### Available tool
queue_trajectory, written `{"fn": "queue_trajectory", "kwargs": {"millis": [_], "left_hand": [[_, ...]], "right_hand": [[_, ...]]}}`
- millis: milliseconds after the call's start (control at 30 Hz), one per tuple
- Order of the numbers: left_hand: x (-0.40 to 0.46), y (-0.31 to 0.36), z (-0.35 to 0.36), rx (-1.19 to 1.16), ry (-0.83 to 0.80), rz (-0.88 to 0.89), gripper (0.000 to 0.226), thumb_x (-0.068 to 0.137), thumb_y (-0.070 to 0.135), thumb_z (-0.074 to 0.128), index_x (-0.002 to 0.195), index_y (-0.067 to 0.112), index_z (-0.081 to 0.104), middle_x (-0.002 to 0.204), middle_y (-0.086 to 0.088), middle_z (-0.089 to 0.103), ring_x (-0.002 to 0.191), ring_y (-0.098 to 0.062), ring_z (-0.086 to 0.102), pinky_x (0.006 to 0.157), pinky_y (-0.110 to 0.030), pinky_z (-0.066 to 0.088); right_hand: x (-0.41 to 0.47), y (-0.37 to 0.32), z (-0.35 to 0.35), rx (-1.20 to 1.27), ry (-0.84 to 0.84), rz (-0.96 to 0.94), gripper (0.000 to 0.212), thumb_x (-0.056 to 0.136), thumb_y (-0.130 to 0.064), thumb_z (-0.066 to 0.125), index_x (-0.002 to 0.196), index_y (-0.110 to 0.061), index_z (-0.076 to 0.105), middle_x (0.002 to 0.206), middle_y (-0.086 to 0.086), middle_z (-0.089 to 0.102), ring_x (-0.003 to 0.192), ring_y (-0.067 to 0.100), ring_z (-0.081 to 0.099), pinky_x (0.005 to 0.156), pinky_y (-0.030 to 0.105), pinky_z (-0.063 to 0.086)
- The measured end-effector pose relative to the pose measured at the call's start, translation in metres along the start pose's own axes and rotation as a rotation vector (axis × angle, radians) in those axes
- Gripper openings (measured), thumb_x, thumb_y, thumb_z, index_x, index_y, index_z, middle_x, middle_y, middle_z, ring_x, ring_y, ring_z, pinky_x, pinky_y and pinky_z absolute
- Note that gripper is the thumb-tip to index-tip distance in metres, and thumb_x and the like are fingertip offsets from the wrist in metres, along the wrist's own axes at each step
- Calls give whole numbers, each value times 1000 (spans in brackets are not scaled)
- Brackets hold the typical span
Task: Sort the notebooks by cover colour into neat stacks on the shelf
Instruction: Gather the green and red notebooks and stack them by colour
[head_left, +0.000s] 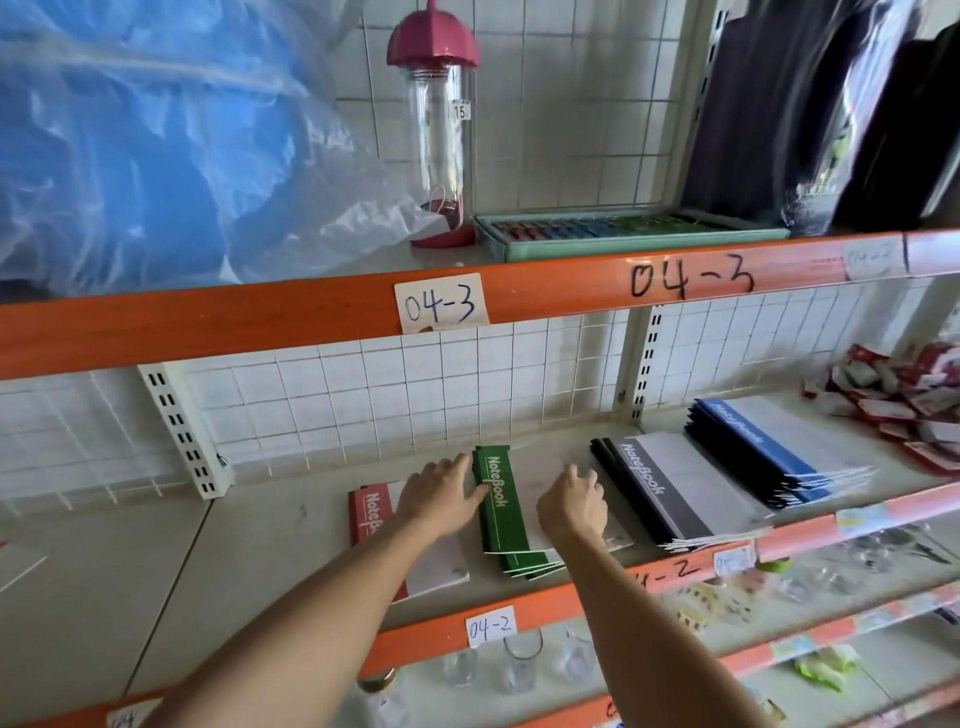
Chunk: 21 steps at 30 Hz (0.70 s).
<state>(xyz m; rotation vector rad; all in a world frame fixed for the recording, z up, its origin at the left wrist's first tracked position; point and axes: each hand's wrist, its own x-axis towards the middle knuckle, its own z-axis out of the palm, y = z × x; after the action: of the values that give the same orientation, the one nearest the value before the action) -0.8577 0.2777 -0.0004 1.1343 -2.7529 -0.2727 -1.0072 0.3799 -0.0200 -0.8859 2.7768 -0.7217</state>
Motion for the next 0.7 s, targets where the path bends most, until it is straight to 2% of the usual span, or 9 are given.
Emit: {"fn": "queue_trajectory", "kwargs": {"millis": [67,200,333,400,700], "left_hand": [[1,0,2,8,-1,-2,60,100,53,43,146,14,33,129,-10,57,115,-26,56,97,-43,49],[0,-1,2,17,-1,-7,60,101,51,42,148,16,32,136,-11,54,123,-28,52,103,-43,45],[-2,-4,1,69,20,-5,59,101,52,41,147,16,33,140,-10,52,128,-27,49,108,-44,40],[-5,-8,-1,82,24,-5,59,101,52,40,147,17,34,140,-9,52,128,-27,49,108,-44,41],[-36,-60,-16,113,52,-87,58,98,53,43,145,20,39,141,-7,52,128,-28,47,103,-41,40]], "right_hand": [[3,4,3,-84,-19,3,36,93,-14,49,129,-11,48,139,17,41,125,33,44,106,43,38],[8,11,5,-143,-61,-24,42,96,-20,50,137,-17,43,146,17,37,133,35,36,109,47,33],[6,10,5,-197,-82,-84,33,95,-18,45,127,-18,51,138,13,43,129,34,37,107,48,30],[2,5,5,-215,-85,-114,32,95,-23,47,126,-18,53,137,12,44,129,33,37,107,48,30],[-33,-54,25,-123,-124,-396,46,91,-37,54,132,-19,51,136,9,49,126,29,44,106,42,33]]}}
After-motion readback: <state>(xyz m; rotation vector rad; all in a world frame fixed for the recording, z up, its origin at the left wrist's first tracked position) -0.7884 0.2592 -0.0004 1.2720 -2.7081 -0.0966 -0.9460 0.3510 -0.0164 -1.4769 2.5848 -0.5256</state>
